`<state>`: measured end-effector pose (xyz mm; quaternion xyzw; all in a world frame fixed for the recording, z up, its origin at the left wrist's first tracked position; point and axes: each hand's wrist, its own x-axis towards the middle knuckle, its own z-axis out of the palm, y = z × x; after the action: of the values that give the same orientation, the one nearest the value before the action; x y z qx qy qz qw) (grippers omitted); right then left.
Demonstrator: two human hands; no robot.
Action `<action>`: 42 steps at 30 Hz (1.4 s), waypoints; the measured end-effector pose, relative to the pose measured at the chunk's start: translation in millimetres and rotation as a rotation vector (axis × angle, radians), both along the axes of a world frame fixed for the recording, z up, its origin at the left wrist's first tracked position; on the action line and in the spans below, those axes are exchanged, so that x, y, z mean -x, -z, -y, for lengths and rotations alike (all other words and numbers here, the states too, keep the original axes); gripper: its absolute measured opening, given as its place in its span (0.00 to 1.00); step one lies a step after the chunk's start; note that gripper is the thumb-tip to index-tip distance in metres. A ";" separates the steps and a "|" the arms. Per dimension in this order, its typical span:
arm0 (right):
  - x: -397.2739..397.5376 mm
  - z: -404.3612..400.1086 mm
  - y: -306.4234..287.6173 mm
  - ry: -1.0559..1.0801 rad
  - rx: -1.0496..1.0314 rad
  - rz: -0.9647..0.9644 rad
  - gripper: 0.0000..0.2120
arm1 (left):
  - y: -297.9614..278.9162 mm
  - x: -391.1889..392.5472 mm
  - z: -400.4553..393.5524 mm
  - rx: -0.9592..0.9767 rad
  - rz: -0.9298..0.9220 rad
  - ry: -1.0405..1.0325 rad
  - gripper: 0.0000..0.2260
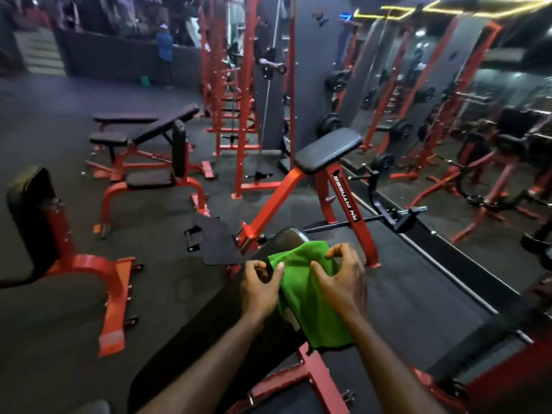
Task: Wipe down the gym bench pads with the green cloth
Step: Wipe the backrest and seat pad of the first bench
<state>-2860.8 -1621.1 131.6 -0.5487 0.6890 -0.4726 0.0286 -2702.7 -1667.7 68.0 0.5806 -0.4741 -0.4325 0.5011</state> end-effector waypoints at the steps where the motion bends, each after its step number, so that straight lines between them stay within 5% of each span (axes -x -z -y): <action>1: 5.2 10.9 5.5 -0.007 0.023 -0.047 0.15 | 2.6 3.6 6.6 0.002 0.015 -0.009 0.15; 4: 19.1 39.1 32.2 -0.001 0.050 -0.212 0.08 | 21.7 13.2 29.8 0.014 0.080 -0.028 0.14; 8: 10.6 44.5 59.7 0.045 -0.082 -0.546 0.25 | 55.6 7.7 41.3 0.027 0.243 -0.058 0.16; 13: -10.8 24.2 82.2 -0.022 -0.323 -0.695 0.49 | 71.3 -7.6 50.1 0.014 0.261 -0.111 0.11; 17: -5.9 50.9 82.5 -0.043 -0.346 -0.832 0.43 | 72.1 -17.1 62.3 0.020 0.318 0.001 0.13; 22: -13.2 100.0 64.8 0.060 -0.448 -0.742 0.34 | 74.0 -17.4 83.5 0.095 0.426 0.195 0.22; 28: -0.2 44.1 81.4 -0.048 -0.390 -1.006 0.32 | 106.4 -11.2 83.4 0.105 0.521 0.282 0.40; 33: -18.1 86.0 74.3 0.269 -0.432 -0.796 0.32 | 128.5 -11.2 65.5 0.129 0.497 0.291 0.38; 38: -28.1 49.0 88.9 -0.021 -0.465 -1.058 0.34 | 141.5 -23.1 71.6 0.156 0.515 0.284 0.35; 42: -19.7 79.9 74.9 0.193 -0.471 -0.935 0.31 | 150.5 -20.3 74.2 0.151 0.541 0.313 0.36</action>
<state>-2841.1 -1701.0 56.7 -0.6139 0.7628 -0.0106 -0.2029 -2682.4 -1741.9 -82.6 0.5558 -0.7044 -0.2979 0.3258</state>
